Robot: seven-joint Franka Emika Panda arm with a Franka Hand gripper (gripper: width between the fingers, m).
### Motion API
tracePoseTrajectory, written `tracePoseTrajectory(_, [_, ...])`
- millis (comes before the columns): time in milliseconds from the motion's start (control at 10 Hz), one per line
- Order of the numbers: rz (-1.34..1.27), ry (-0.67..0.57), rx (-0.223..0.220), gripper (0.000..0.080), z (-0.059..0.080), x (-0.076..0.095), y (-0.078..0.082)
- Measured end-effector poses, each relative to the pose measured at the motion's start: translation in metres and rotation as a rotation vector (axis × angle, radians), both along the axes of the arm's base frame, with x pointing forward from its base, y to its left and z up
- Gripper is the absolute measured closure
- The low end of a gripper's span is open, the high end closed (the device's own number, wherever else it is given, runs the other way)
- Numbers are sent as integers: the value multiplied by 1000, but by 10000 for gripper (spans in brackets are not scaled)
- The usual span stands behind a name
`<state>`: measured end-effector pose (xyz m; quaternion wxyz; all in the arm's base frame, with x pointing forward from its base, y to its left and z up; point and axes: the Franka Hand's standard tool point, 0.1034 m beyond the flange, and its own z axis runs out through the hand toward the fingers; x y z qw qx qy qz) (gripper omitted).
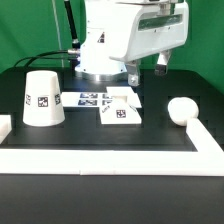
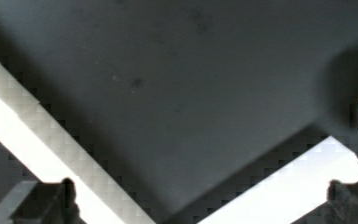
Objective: Assemble lamp
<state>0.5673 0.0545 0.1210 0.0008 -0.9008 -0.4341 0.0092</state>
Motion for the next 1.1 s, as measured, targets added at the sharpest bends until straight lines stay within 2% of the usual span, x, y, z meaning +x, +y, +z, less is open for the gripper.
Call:
tracePoseTrajectory(700, [-11, -3, 0, 100, 0, -1, -1])
tracePoseTrajectory(800, [-52, -19, -1, 100, 1, -7, -5])
tracePoseTrajectory(1100, [-231, -31, -7, 100, -3, -41, -14])
